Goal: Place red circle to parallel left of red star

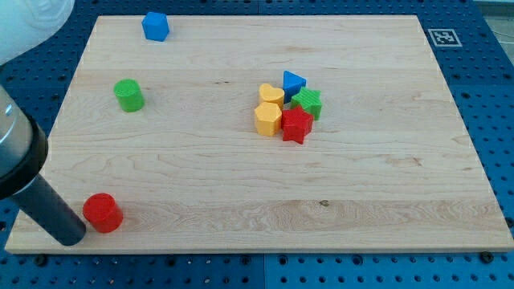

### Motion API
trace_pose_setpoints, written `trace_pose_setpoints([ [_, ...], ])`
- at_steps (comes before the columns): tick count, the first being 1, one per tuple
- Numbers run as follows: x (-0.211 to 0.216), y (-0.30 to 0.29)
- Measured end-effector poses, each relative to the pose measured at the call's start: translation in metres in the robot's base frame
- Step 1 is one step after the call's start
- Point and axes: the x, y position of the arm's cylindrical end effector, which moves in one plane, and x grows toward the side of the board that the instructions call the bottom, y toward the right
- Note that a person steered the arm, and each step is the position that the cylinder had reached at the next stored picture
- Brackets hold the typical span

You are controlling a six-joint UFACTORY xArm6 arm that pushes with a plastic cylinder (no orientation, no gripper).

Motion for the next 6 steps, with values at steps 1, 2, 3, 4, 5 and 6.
trace_pose_setpoints([
  [1, -0.002, 0.031],
  [2, -0.015, 0.052],
  [3, -0.016, 0.056],
  [4, -0.016, 0.057],
  [5, -0.029, 0.057],
  [6, -0.04, 0.057],
])
